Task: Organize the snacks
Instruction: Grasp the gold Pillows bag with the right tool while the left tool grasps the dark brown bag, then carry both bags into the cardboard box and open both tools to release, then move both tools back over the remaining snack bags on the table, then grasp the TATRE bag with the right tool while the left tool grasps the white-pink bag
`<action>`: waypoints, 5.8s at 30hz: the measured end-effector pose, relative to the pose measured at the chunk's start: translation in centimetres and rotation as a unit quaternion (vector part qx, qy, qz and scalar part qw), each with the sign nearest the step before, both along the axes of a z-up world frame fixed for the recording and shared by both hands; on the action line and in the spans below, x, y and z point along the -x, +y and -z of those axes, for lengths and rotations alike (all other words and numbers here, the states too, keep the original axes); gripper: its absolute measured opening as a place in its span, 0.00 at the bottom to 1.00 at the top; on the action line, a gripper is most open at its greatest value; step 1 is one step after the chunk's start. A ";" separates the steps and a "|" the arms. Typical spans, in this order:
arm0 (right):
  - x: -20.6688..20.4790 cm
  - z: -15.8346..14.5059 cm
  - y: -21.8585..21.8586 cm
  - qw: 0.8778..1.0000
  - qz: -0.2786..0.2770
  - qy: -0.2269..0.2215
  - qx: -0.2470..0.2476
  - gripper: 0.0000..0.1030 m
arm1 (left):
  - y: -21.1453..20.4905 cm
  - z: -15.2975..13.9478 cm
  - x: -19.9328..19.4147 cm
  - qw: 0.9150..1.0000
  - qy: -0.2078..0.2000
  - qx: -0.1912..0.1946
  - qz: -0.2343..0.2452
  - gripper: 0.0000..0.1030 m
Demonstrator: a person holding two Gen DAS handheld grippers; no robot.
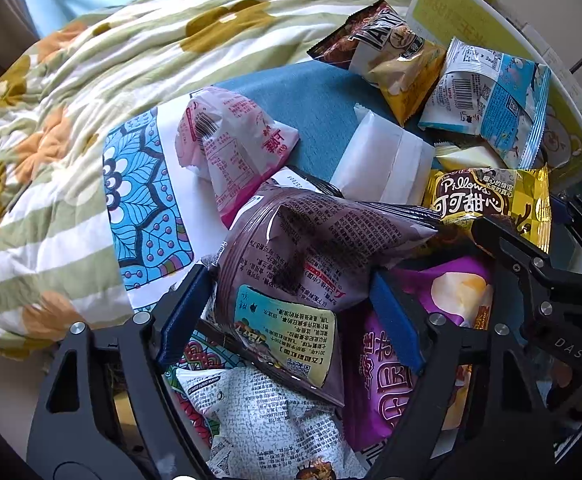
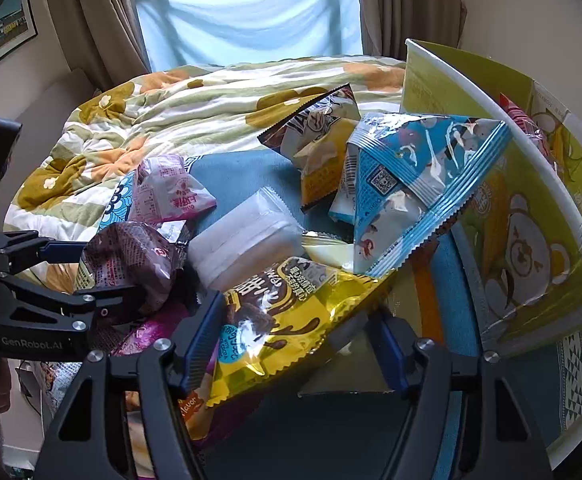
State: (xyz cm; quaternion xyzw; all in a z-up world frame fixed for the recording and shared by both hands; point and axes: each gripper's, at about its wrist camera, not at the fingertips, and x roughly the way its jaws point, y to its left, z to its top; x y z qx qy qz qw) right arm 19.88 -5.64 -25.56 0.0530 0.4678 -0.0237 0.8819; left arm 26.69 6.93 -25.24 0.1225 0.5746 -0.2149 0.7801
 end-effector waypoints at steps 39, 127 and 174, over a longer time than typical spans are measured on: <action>3.7 -12.9 -2.7 0.991 -0.032 -0.123 -0.028 0.57 | -2.6 -16.6 3.2 0.988 -0.120 0.083 -0.045 0.44; 2.5 -16.8 -29.4 0.988 -0.118 -0.082 -0.052 0.99 | -20.5 -20.4 11.7 0.955 -0.163 0.024 -0.247 1.00; -22.4 2.9 -2.6 0.951 -0.206 0.224 0.050 0.99 | 0.8 3.8 -14.4 0.954 0.071 0.040 -0.289 0.74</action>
